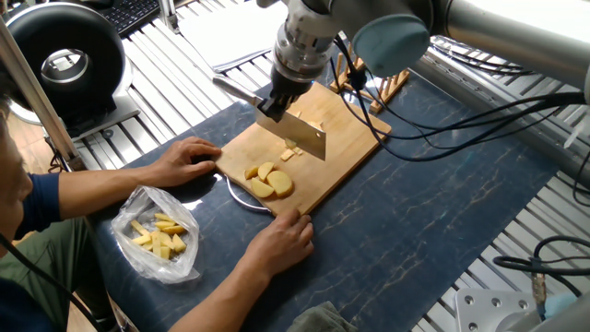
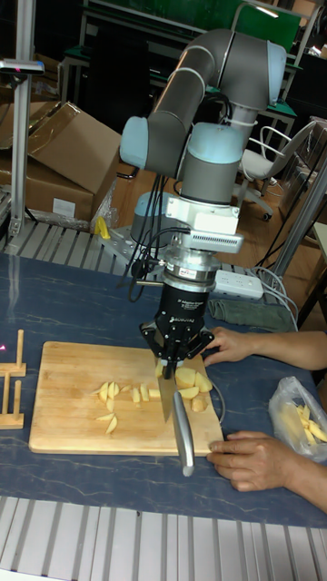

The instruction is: Chop the potatoes

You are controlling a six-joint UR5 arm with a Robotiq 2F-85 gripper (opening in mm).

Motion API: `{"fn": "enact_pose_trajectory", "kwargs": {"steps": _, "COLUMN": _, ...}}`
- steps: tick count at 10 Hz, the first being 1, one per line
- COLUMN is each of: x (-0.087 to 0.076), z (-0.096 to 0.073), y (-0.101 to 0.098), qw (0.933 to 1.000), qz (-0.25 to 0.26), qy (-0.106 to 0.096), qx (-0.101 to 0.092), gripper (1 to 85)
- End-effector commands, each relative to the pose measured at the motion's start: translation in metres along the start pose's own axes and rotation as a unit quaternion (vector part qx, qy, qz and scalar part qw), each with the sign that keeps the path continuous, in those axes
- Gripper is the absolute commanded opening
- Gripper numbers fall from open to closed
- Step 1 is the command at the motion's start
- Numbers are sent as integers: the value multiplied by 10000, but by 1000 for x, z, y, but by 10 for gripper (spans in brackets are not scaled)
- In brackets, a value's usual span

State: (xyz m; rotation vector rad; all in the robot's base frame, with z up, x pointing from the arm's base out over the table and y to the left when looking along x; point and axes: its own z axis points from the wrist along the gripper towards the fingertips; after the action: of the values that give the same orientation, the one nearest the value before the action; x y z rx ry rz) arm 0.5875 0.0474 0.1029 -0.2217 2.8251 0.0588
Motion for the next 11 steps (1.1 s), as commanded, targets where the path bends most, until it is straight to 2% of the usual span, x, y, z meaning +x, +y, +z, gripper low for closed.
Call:
{"fn": "enact_pose_trajectory", "kwargs": {"steps": 1, "x": -6, "z": 0, "y": 0, "qw": 10000, "qz": 46, "qy": -32, "qx": -32, "gripper": 10}}
{"fn": "enact_pose_trajectory", "kwargs": {"steps": 2, "x": -8, "z": -1, "y": -4, "qw": 10000, "qz": 14, "qy": -23, "qx": -26, "gripper": 10}}
{"fn": "enact_pose_trajectory", "kwargs": {"steps": 5, "x": -6, "z": -7, "y": -10, "qw": 9991, "qz": 325, "qy": 258, "qx": -50, "gripper": 10}}
{"fn": "enact_pose_trajectory", "kwargs": {"steps": 6, "x": -6, "z": -5, "y": -13, "qw": 9986, "qz": 447, "qy": 280, "qx": 11, "gripper": 10}}
{"fn": "enact_pose_trajectory", "kwargs": {"steps": 11, "x": -4, "z": -6, "y": -17, "qw": 9992, "qz": 159, "qy": 331, "qx": 123, "gripper": 10}}
